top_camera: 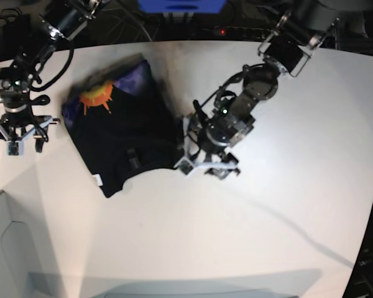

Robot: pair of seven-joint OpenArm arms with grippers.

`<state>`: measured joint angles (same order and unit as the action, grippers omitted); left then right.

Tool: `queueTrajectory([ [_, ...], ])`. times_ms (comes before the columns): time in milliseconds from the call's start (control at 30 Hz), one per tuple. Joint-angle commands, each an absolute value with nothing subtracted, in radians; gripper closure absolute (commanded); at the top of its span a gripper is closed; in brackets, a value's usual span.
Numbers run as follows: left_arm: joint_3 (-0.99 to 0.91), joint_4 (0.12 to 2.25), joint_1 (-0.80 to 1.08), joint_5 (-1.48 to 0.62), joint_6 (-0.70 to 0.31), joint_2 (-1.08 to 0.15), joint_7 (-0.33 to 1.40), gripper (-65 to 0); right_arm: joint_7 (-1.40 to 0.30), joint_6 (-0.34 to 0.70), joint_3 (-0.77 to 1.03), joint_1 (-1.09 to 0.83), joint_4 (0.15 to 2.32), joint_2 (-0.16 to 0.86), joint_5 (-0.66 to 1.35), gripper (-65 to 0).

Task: Fold the T-shirt properly
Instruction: 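Drag the bundle corner with the left gripper to straighten it, then press and tuck the bundle sides with both grippers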

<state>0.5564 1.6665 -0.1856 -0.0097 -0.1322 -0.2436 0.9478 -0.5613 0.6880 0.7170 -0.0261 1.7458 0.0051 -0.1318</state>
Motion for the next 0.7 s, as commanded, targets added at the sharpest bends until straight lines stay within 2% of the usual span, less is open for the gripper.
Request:
queueTrajectory([
  [0,0.521,1.692,-0.163,-0.015,-0.133,-0.234,0.935,-49.8,-0.527,0.698,0.716,-0.015,1.748,0.013,-0.113,-36.9],
  [100,0.417,1.704,-0.030,-0.041,-0.133,-0.228,0.929,-49.8,-0.519,0.698,0.716,-0.015,1.693,0.012,-0.113,-36.9],
  [200,0.383,1.699,0.012,-0.151,-0.133,-0.228,0.934,-49.8,-0.519,0.698,0.714,-0.021,1.667,0.007,-0.111,-36.9],
  [400,0.389,1.566,-0.033,-0.371,-0.133,-0.209,0.923,-44.0,-0.518,0.698,0.639,-0.099,1.652,-0.008,-0.107,-36.9],
  [667,0.384,1.395,-0.162,-0.381,-0.124,-0.120,0.871,-43.2,-0.518,0.698,0.611,-0.220,1.750,-0.064,-0.105,-36.7],
])
